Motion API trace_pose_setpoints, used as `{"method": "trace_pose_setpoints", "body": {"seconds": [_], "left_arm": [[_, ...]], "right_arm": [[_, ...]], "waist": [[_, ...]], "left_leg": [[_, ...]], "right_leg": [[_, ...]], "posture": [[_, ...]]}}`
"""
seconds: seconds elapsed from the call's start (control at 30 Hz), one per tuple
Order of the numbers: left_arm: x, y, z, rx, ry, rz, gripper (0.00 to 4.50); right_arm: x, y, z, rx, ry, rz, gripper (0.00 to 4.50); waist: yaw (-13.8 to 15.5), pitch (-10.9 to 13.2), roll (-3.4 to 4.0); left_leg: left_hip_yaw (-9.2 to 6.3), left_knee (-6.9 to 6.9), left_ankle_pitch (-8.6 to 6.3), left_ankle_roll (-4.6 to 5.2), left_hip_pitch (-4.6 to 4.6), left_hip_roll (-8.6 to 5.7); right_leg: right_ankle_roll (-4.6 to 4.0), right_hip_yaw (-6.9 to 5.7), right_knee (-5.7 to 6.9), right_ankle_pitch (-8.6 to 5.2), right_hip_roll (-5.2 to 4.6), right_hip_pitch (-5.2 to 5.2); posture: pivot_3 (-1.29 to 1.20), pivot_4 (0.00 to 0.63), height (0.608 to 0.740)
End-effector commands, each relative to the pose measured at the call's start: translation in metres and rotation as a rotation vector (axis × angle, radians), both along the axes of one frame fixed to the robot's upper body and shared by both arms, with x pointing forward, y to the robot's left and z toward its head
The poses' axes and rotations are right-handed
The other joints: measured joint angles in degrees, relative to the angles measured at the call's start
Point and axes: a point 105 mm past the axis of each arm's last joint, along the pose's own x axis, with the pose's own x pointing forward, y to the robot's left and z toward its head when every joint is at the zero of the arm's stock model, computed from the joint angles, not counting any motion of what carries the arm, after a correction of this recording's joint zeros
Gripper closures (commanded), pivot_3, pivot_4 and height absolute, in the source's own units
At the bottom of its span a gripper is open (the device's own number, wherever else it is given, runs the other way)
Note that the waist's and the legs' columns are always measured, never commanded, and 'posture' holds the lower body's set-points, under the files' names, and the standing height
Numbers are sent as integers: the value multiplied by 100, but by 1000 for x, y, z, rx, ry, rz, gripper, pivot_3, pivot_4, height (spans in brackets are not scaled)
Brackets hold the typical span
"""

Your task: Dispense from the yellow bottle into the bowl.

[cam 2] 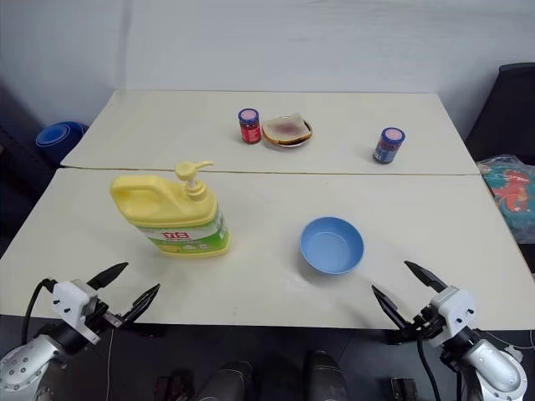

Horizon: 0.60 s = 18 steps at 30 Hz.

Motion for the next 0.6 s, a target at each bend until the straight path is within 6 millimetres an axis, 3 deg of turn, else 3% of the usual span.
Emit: {"method": "trace_pose_setpoints", "body": {"seconds": [0.03, 0.23, 0.43, 0.5, 0.6], "left_arm": [[-3, -9, 11, -9, -2, -40, 26], [-15, -51, 33, -212, 88, -350, 26], [-14, -91, 62, -144, 61, -653, 26], [-13, -97, 66, -124, 58, -705, 26], [-10, -98, 70, -118, 53, -732, 26]], "right_arm": [[0, 0, 4, 7, -30, 2, 0], [-9, -15, 7, -10, -21, -30, 0], [-29, -45, -1, -70, 37, -89, 0], [-30, -40, -1, -80, 36, -51, 0], [-26, -6, 7, -40, 54, 93, 0]], "waist": [[-1, 0, 0], [6, 0, 0], [6, -1, 8], [-30, -1, 8], [-119, -1, 12]], "left_leg": [[0, 0, 0, 0, 0, 0], [-1, 2, 0, 0, 0, 1], [0, 6, 1, 3, 6, -3], [0, -1, 1, 2, 16, -2], [11, -40, 9, -8, 46, 0]], "right_leg": [[0, 0, 0, 0, 0, 0], [0, 0, 2, 0, 0, 1], [-1, 0, -3, 0, -4, 12], [-1, 0, -2, 0, -2, 18], [-5, 12, 0, -2, 2, 24]], "posture": [[0, 150, 740], [0, 150, 740], [0, 150, 740], [0, 150, 740], [0, 150, 740]]}}
